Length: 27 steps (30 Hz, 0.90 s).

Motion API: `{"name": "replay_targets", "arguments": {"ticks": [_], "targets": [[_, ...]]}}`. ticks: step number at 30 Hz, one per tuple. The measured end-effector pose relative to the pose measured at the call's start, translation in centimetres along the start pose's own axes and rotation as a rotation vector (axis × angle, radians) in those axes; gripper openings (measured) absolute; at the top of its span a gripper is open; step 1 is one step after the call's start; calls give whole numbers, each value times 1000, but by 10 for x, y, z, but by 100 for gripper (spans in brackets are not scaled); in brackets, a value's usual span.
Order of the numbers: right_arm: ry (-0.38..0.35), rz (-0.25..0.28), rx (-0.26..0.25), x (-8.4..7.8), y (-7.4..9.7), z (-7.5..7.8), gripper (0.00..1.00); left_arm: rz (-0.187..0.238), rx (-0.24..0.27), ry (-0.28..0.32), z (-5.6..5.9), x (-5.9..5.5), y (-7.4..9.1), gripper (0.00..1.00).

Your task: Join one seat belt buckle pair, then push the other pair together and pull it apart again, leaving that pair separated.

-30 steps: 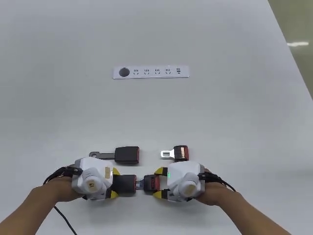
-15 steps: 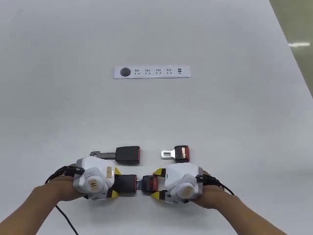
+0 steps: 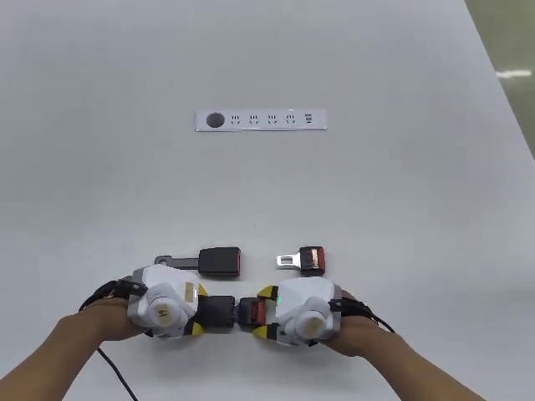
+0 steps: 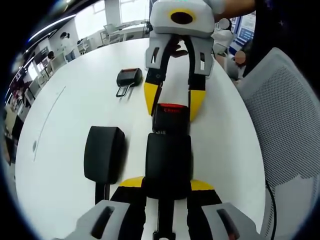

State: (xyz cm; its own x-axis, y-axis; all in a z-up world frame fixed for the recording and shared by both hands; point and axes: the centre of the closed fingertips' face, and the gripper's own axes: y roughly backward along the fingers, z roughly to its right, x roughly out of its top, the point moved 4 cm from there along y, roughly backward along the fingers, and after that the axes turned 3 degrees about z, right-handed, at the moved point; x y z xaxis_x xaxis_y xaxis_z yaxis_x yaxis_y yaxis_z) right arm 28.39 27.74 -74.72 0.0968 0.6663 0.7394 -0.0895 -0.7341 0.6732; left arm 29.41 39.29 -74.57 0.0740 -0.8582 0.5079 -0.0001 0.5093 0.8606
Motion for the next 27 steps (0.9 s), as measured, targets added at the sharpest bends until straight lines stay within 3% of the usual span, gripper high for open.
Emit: {"name": "replay_targets", "arguments": {"ticks": [1, 12, 21, 27], "targets": [[-9, 3, -24, 2, 0, 1, 28, 15, 0, -11, -1, 2, -1, 31], [5, 1, -16, 5, 10, -8, 28, 17, -2, -9, 0, 3, -2, 32], [25, 16, -11, -1, 20, -7, 28, 23, -7, -27, 2, 2, -1, 32], [15, 8, -19, -5, 17, -4, 28, 1, 4, -10, 2, 4, -1, 32]]}}
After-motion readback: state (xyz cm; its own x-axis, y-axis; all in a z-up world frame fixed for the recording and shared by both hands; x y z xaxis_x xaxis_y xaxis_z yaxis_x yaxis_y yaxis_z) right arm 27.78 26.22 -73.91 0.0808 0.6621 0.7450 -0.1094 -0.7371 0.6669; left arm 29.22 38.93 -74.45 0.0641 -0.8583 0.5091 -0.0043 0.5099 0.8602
